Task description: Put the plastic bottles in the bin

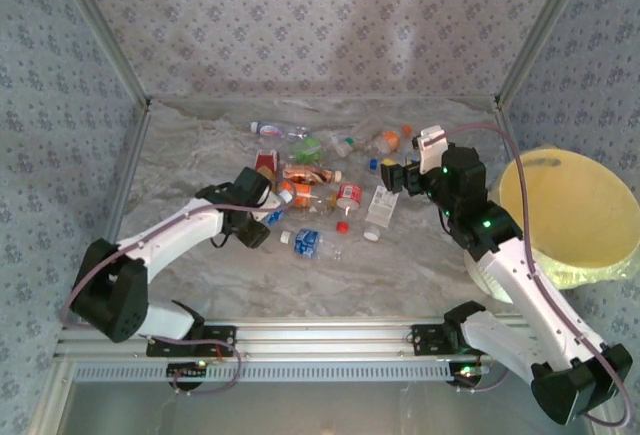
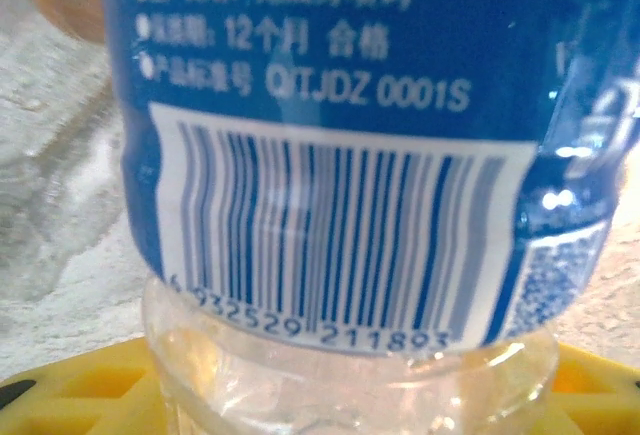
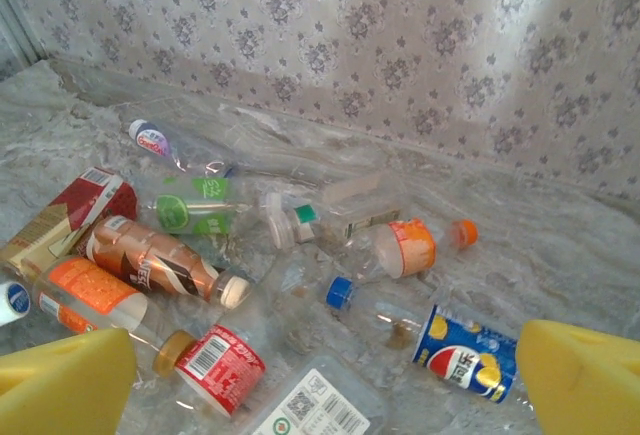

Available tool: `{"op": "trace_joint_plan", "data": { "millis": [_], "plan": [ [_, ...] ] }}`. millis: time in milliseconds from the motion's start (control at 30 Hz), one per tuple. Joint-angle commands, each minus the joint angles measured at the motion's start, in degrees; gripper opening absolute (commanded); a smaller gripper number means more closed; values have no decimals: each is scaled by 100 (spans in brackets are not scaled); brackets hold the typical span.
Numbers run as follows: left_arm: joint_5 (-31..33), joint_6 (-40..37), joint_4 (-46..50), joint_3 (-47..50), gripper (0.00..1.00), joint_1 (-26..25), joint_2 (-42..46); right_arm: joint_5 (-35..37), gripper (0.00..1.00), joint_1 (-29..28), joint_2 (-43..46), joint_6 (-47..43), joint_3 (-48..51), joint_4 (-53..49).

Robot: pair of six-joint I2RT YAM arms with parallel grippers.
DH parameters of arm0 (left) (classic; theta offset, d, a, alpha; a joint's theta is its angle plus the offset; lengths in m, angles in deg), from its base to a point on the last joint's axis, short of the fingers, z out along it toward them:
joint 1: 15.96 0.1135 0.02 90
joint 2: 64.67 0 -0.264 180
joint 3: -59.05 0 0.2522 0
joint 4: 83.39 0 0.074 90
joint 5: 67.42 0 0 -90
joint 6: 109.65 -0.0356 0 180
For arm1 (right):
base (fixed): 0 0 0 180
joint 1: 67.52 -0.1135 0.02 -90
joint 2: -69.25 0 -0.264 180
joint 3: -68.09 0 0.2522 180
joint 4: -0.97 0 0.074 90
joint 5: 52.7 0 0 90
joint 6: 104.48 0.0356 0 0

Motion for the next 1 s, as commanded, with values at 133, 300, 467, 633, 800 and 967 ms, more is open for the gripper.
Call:
{"op": "trace_joint_plan", "data": {
  "millis": [133,300,467,633,800,967],
  "plan": [
    [-1490,773,-1011,-561,51,-38,835,-164,100,-450,-112,1347,548,1250],
    [-2790,1211,-2206,-534,50,-40,832,-1304,100,-702,-333,1462,584,1655],
    [-4144,1416,-3006,-510,50,-36,810,-3026,100,-757,-624,2044,611,2455],
    [-5287,1792,-3758,-449,50,-30,803,-3475,100,-861,-892,2298,482,3012],
    [-5793,2085,-4199,-424,50,-45,810,-3472,100,-946,-1185,2304,176,3108],
    [-6023,2142,-4288,-466,51,-89,719,-4125,100,-969,-1544,2540,-38,3765]
  ]
}}
